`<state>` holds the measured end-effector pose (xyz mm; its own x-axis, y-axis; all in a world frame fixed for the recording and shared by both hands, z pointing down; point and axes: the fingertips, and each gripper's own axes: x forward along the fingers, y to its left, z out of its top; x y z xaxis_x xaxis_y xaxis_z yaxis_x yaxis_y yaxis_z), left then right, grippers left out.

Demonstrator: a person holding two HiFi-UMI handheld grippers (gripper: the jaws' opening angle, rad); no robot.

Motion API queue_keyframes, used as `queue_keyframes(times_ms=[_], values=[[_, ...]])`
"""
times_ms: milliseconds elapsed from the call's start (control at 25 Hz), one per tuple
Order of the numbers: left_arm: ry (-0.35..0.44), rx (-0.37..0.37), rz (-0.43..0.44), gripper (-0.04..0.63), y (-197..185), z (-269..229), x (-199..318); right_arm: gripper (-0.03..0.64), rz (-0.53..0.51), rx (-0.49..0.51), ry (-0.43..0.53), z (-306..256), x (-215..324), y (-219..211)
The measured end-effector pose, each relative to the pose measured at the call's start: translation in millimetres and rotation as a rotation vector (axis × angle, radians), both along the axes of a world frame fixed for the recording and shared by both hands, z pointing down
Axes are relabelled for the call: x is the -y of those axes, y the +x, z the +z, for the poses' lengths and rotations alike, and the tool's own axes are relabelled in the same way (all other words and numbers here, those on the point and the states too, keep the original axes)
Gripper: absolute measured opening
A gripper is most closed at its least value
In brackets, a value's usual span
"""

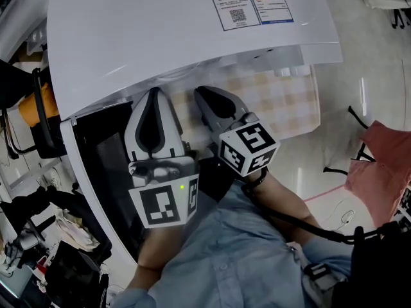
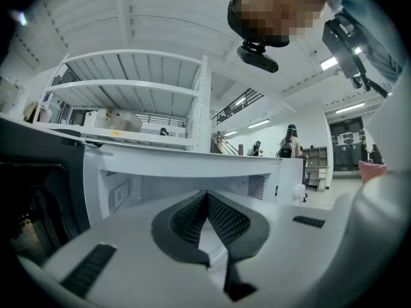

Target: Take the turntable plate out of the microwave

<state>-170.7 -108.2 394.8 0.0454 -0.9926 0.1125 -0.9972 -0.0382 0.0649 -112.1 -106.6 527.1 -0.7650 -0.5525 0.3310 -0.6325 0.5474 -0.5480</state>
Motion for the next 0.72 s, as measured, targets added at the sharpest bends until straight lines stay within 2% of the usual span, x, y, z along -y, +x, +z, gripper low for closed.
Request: queue_keyframes(times_ms=[160, 280, 440, 640, 720], values=[[-0.021, -0.005, 0.001, 0.008, -1.8, -1.6, 3.1, 0.091, -0.002, 0.062, -0.095, 4.8, 4.1, -4.7], [-0.034, -0.009, -0.003, 0.008, -5.0, -0.7, 7.4, 0.11, -0.009, 0.117, -0.156, 6.2, 7.5, -11.6], [-0.055, -0.012, -0.007, 0.008, -8.9, 1.7, 13.5, 0.107, -0.01, 0.197, -0.262, 10.1, 10.2, -19.9], [-0.076, -0.02, -0.017, 0.008, -14.8, 1.2, 17.4, 0.112, 0.064, 0.27, -0.427, 29.7, 10.9, -15.2], [-0.079, -0.023, -0.022, 0.008, -18.0, 1.6, 19.1, 0.12, 0.086, 0.316, -0.458, 31.2, 16.2, -16.3]])
